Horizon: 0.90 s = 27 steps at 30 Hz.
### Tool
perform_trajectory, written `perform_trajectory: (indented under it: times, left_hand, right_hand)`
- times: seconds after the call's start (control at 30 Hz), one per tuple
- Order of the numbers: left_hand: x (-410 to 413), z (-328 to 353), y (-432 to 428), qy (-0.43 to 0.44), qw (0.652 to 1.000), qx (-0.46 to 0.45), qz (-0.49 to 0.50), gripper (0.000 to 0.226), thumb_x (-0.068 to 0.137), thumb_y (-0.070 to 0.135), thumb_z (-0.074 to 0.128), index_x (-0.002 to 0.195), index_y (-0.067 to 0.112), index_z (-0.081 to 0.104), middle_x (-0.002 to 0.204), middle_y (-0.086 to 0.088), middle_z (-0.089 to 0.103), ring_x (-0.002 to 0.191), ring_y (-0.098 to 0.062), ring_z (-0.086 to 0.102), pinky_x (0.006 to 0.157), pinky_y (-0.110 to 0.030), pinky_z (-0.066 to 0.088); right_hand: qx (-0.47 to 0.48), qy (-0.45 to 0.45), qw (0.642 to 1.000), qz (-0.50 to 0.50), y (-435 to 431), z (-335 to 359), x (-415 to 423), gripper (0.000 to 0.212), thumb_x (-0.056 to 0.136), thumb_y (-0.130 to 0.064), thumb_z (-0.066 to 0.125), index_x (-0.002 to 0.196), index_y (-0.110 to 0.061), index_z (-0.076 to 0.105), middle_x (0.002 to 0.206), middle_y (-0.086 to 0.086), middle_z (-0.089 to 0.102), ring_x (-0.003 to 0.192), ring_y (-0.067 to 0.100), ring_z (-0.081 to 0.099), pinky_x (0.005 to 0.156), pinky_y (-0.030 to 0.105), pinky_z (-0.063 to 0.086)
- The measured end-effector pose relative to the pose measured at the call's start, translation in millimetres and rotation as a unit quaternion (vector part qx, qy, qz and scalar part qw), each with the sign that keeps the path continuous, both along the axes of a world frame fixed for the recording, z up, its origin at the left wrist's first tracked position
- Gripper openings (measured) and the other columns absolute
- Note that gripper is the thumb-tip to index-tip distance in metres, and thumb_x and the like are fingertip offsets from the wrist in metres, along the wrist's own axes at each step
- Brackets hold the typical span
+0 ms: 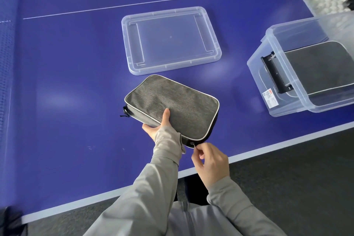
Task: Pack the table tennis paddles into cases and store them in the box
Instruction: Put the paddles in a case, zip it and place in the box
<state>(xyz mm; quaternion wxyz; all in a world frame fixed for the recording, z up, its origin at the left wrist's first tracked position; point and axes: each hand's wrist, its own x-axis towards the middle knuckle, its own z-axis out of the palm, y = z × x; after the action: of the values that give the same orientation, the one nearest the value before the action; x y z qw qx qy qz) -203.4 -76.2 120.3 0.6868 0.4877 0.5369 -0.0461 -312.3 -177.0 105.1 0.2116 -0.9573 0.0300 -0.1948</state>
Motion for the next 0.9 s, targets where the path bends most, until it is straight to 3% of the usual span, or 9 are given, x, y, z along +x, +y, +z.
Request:
perform_trajectory:
  times: [0.07, 0.17, 0.27, 0.3, 0.43, 0.57, 0.63, 0.77, 0.9]
  left_hand:
    - [1.5, 0.9, 6.2, -0.005, 1.000, 0.007, -0.004, 0.057, 0.067, 0.033, 0.081, 0.106, 0.026, 0.040, 0.095, 0.000, 0.059, 0.082, -0.024, 0.060, 0.081, -0.053, 0.051]
    - [1.4, 7.1, 14.4, -0.008, 1.000, 0.010, -0.014, 0.057, 0.068, 0.033, 0.080, 0.108, 0.023, 0.042, 0.086, 0.004, 0.057, 0.077, -0.023, 0.059, 0.059, -0.034, 0.048]
    - [-1.8, 12.6, 19.1, -0.007, 0.999, 0.001, -0.035, 0.055, 0.067, 0.035, 0.081, 0.107, 0.024, 0.044, 0.090, 0.001, 0.060, 0.079, -0.025, 0.060, 0.077, -0.055, 0.052]
    - [-4.2, 15.5, 20.4, -0.005, 0.999, -0.002, -0.046, 0.056, 0.067, 0.037, 0.080, 0.108, 0.024, 0.044, 0.092, 0.000, 0.061, 0.079, -0.026, 0.061, 0.074, -0.059, 0.051]
    - [-10.6, 26.1, 27.7, -0.013, 0.997, 0.015, -0.079, 0.064, 0.066, 0.042, 0.079, 0.115, 0.023, 0.042, 0.097, -0.004, 0.062, 0.069, -0.027, 0.059, 0.043, -0.042, 0.050]
    - [-13.9, 33.2, 38.8, -0.020, 0.995, 0.028, -0.092, 0.064, 0.065, 0.045, 0.079, 0.114, 0.025, 0.044, 0.105, -0.008, 0.063, 0.083, -0.034, 0.064, 0.069, -0.063, 0.052]
    - [-20.0, 33.0, 46.4, -0.018, 0.993, 0.036, -0.111, 0.055, 0.063, 0.047, 0.079, 0.105, 0.030, 0.047, 0.102, -0.008, 0.064, 0.086, -0.035, 0.065, 0.078, -0.064, 0.051]
    - [-24.7, 25.6, 64.9, -0.039, 0.987, 0.045, -0.150, 0.044, 0.062, 0.046, 0.080, 0.092, 0.036, 0.051, 0.093, -0.003, 0.066, 0.077, -0.029, 0.065, 0.071, -0.053, 0.056]
    - [-17.9, 26.1, 84.8, -0.108, 0.971, 0.052, -0.209, 0.050, 0.047, 0.049, 0.082, 0.086, 0.041, 0.052, 0.089, 0.007, 0.066, 0.071, -0.012, 0.067, 0.050, -0.021, 0.051]
  right_hand:
    - [0.040, 0.014, 0.999, -0.032, -7.6, 2.6, -1.6, 0.018, 0.078, -0.013, 0.060, 0.061, -0.007, 0.059, 0.051, -0.003, 0.052, 0.043, 0.014, 0.049, 0.048, 0.019, 0.034]
    - [0.081, 0.042, 0.994, -0.062, -18.9, 7.3, 1.6, 0.013, 0.071, -0.009, 0.068, 0.064, -0.006, 0.058, 0.051, -0.002, 0.054, 0.043, 0.013, 0.047, 0.052, 0.018, 0.032]
    - [0.134, 0.071, 0.982, -0.111, -26.8, 10.5, 13.8, 0.017, 0.074, -0.003, 0.074, 0.067, -0.004, 0.059, 0.052, 0.002, 0.056, 0.052, 0.016, 0.044, 0.052, 0.018, 0.030]
    - [0.146, 0.078, 0.978, -0.124, -30.6, 10.9, 18.2, 0.017, 0.074, -0.002, 0.075, 0.069, -0.003, 0.059, 0.054, 0.002, 0.057, 0.050, 0.014, 0.042, 0.052, 0.018, 0.031]
    - [0.148, 0.081, 0.976, -0.134, -39.3, 13.2, 30.9, 0.018, 0.077, -0.007, 0.075, 0.071, -0.004, 0.058, 0.057, -0.002, 0.055, 0.048, 0.014, 0.041, 0.053, 0.021, 0.035]
    - [0.158, 0.042, 0.973, -0.163, -46.5, 18.2, 47.3, 0.018, 0.077, -0.006, 0.075, 0.070, -0.001, 0.059, 0.057, 0.004, 0.058, 0.049, 0.022, 0.048, 0.056, 0.026, 0.040]
    - [0.162, 0.050, 0.972, -0.165, -54.7, 20.4, 59.3, 0.016, 0.078, -0.005, 0.074, 0.073, 0.001, 0.061, 0.061, 0.010, 0.063, 0.053, 0.029, 0.055, 0.059, 0.030, 0.041]
    - [0.231, 0.119, 0.959, -0.115, -62.8, 24.4, 73.1, 0.009, 0.081, -0.007, 0.071, 0.079, -0.002, 0.064, 0.063, 0.003, 0.062, 0.059, 0.027, 0.058, 0.062, 0.028, 0.045]
    - [0.336, 0.168, 0.924, -0.066, -67.0, 29.8, 85.7, 0.020, 0.080, -0.001, 0.069, 0.071, -0.017, 0.061, 0.062, -0.005, 0.063, 0.053, 0.007, 0.060, 0.057, 0.013, 0.048]
